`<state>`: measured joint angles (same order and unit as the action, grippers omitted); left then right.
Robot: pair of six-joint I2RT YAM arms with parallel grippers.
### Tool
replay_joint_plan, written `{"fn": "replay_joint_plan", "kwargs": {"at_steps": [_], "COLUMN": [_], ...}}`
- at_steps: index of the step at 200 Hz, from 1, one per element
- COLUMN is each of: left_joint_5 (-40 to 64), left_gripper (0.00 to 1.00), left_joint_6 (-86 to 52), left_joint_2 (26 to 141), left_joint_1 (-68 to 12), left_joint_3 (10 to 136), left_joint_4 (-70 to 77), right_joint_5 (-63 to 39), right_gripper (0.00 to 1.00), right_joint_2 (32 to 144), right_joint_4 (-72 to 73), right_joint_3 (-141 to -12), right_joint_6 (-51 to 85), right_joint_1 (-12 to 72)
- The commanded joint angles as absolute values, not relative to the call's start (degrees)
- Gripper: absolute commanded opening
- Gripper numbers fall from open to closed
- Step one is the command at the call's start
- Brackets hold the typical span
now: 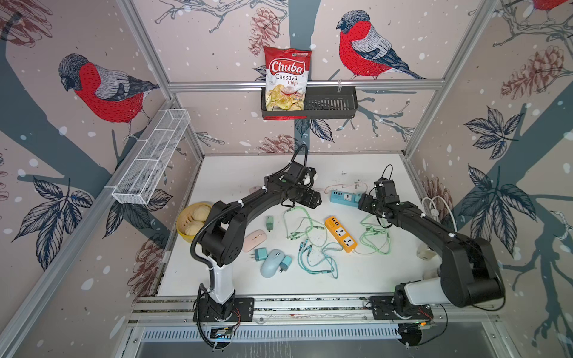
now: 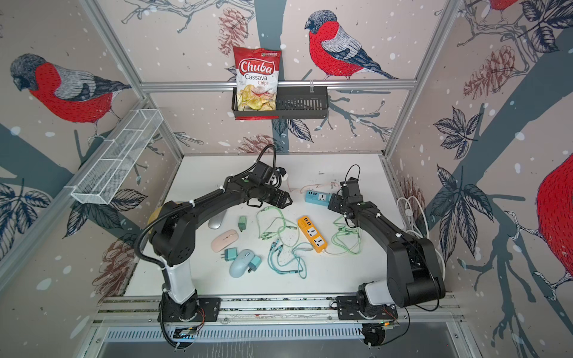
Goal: Unplug the wireless mouse
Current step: Place the power cord at the center of the board, then remove the plug from the socket.
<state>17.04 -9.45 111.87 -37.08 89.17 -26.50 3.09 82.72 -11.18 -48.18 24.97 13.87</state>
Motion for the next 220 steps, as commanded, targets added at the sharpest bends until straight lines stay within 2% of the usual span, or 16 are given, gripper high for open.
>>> {"fn": "replay_joint_plan", "kwargs": {"at_steps": [1, 57, 94, 109, 138, 173, 193, 203, 220], "left_joint_5": [10.03, 0.89, -5.28, -4.93, -6.47, -6.0, -5.3, -5.11, -4.9], "left_gripper": [0.83, 0.84, 0.86, 0.86, 0.86, 0.86, 0.86, 0.86, 0.86], "left_joint_6": [-11.83, -11.86, -9.45, -9.4, -9.26, -9.14, -9.4, -9.37, -9.47], "left_joint_2": [116.79, 135.89, 147.4, 148.67, 149.24, 149.08, 148.71, 148.62, 148.54], "left_joint_1": [-39.91, -42.6, -43.07, -43.15, -43.15, -43.16, -43.15, -43.15, -43.15], "left_joint_3": [96.1, 119.38, 134.68, 135.36, 134.1, 132.52, 131.51, 131.35, 131.12], "left_joint_4": [-29.35, -36.31, -44.32, -43.71, -42.89, -42.82, -42.33, -42.28, -42.48], "right_joint_5": [1.68, 1.2, 0.08, 0.17, 0.61, 1.2, 2.25, 3.29, 4.56], "right_gripper": [0.76, 0.75, 0.65, 0.59, 0.59, 0.66, 0.66, 0.6, 0.39], "right_joint_2": [84.98, 89.86, 91.87, 92.69, 93.35, 95.45, 97.12, 97.6, 97.88], "right_joint_4": [-8.12, -7.83, -6.79, -6.74, -6.69, -7.46, -8.41, -8.96, -8.97], "right_joint_3": [-50.1, -54.33, -55.27, -55.55, -55.88, -57.56, -59.05, -59.54, -59.59], "right_joint_6": [24.42, 23.56, 23.86, 23.93, 23.77, 23.31, 22.79, 22.77, 23.2], "right_joint_1": [13.87, 13.8, 13.87, 13.93, 14.06, 14.2, 14.57, 14.94, 15.27]}}
